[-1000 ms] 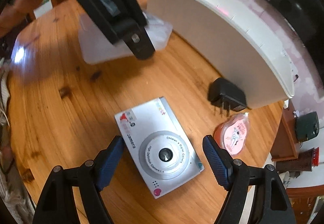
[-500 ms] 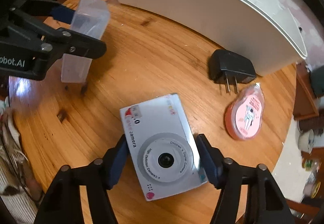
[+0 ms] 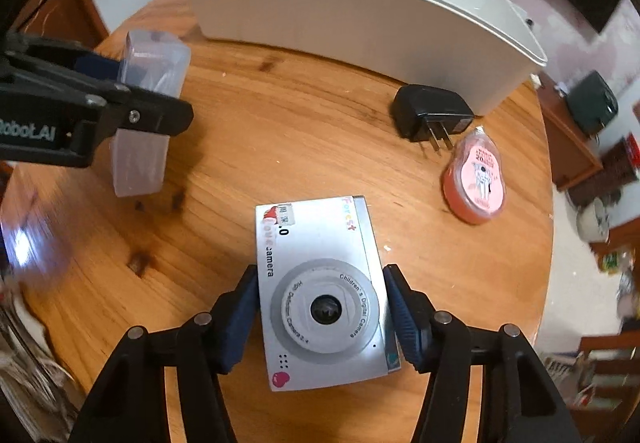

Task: Organize rigid objects
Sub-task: 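Carry the plastic box and white device into the white bin and release both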

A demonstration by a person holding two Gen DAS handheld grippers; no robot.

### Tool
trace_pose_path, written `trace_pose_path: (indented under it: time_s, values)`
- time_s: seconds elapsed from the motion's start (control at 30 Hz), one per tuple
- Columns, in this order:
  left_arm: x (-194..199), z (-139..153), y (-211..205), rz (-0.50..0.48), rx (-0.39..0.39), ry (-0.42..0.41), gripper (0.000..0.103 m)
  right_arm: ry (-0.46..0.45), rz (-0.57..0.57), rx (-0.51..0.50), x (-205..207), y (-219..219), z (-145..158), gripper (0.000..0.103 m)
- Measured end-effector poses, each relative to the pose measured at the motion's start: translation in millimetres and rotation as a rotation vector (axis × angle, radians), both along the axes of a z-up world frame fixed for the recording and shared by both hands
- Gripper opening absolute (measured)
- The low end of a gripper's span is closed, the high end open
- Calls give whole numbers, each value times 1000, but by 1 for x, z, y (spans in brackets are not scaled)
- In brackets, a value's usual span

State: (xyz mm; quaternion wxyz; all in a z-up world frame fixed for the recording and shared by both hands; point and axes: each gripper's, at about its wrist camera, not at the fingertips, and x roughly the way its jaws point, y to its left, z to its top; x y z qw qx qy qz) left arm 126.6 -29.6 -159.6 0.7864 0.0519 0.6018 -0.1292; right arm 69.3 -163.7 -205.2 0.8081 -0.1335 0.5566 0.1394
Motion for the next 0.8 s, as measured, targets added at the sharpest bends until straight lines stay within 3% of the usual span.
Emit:
trace_pose_path:
  time_s: [0.47,0.63,0.8]
  values:
    - [8,45,11,-9,-91,-58,67,-128,-222,162,14,-2,45,60]
    - [27,78,12,-8,-133,-72,67,-203,-253,205,20,-10,89,60]
    - [59,109,10,0,-141,-95,67,-289,-294,243,59,-22,134,60]
